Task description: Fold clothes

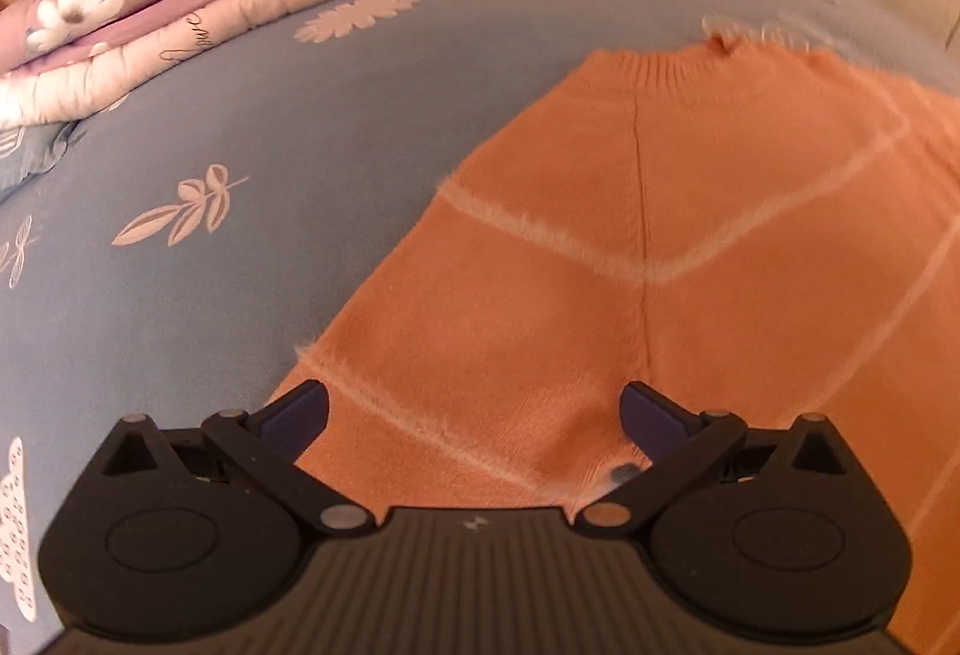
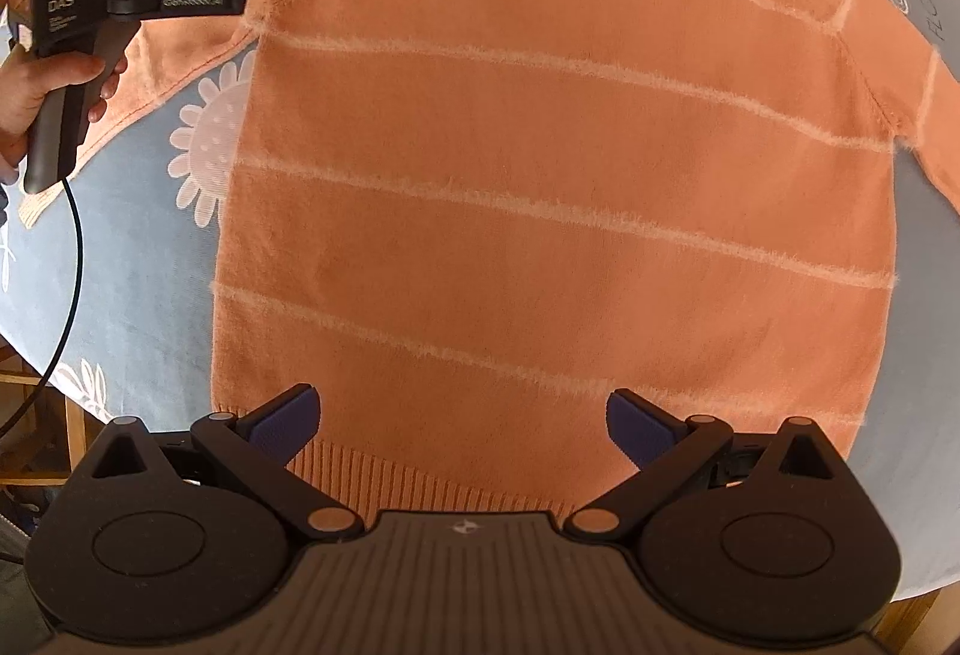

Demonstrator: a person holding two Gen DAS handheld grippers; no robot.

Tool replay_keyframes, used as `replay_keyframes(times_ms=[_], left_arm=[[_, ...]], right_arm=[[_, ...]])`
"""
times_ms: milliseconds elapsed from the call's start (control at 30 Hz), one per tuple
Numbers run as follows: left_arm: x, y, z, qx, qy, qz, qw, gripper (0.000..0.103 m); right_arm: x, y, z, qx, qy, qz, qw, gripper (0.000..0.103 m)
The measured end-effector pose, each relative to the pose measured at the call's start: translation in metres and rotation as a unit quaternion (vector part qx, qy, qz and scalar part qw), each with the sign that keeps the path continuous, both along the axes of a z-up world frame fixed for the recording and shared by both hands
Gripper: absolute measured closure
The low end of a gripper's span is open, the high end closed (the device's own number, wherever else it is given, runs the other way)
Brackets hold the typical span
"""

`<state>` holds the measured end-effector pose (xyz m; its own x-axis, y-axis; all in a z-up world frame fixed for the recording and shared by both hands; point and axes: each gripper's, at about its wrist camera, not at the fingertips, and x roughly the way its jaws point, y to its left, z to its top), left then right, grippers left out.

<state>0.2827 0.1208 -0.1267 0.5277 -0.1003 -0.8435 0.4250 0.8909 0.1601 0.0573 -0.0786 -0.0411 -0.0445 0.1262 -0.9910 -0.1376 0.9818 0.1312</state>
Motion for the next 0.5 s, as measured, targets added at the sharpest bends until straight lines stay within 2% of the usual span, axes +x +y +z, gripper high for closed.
replay_keyframes(times_ms=[167,300,400,433,500], left_arm=[[-0.004,0.013,-0.006,-0.009,0.009,0.008,0.9999,0.000],[-0.007,0.016,0.008,-0.013,0.007,0.023,0.9996,0.000],[-0.012,0.015,0.029,-0.059,-0.023,0.010,0.9979,0.000],[-0.015,0.011,0.029,-0.053,-0.035,-0.001,0.9980,0.000],[-0.014,0.002,0.012,0.008,-0.024,-0.010,0.9996,0.000]], right_arm=[[-0.001,-0.005,0.005,-0.002,-0.006,-0.008,1.000,0.000],[0.000,-0.013,0.010,-0.004,-0.013,-0.021,1.000,0.000],[0.002,-0.018,0.010,-0.005,-0.023,-0.030,0.999,0.000],[0.003,-0.020,0.010,-0.004,-0.024,-0.032,0.999,0.000],[0.004,-0.021,0.007,-0.001,-0.025,-0.035,0.999,0.000]])
